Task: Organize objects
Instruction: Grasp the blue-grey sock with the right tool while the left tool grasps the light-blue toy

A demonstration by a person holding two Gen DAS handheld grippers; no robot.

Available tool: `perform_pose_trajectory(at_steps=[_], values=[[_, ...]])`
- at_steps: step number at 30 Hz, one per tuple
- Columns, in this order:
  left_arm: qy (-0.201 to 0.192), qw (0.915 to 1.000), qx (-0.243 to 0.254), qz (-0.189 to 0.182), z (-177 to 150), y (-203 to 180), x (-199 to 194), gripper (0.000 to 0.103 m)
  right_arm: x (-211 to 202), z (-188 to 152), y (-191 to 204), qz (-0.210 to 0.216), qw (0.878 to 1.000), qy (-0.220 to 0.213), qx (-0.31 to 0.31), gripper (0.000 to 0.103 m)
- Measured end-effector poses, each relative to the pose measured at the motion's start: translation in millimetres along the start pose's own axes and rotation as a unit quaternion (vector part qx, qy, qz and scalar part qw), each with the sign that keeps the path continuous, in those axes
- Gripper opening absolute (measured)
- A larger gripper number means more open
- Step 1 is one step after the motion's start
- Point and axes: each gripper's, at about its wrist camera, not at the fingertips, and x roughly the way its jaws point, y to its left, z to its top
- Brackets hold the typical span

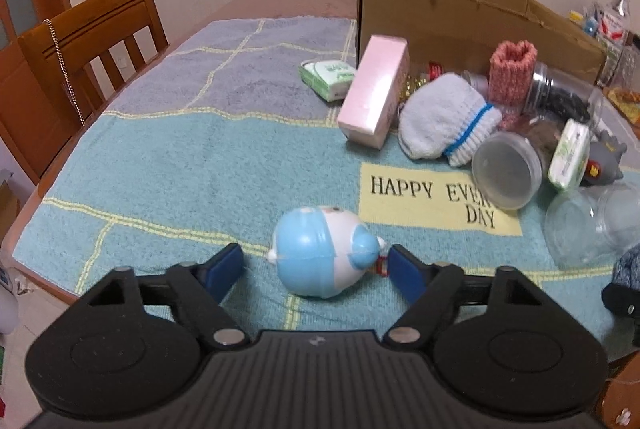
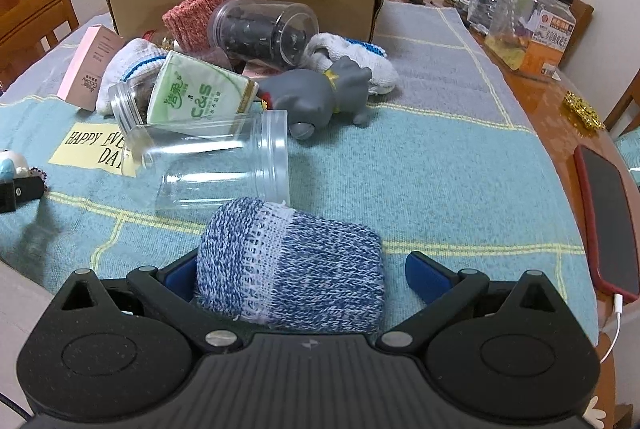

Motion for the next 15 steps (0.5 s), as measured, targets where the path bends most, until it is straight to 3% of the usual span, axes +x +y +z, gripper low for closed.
perform_pose_trajectory(at_steps=[4,6,8,15], values=[[-0.002,0.9999,-0.006,-0.008,2.9,1.5,0.2,0.07,-1.7,-2.0,0.5,-0.001,1.0,-0.005,0.002,0.103],[0.003,0.9999,-0.003,-0.012,3.1,0.7,2.2,0.06,-1.0,-0.9,0.1,-0.002,1.0,-0.003,0.002,0.103],[0.003,0.9999,-0.004,-0.014,1.9,0.5,2.6,0.057,-0.3,0.0,0.3,-0.002,1.0,0.0,0.002,0.103],[0.004,0.9999,-0.001,-0.013,2.0,1.2,3.0,0.056,-0.8,3.5,0.5,0.002,1.0,0.019,-0.002,0.103]])
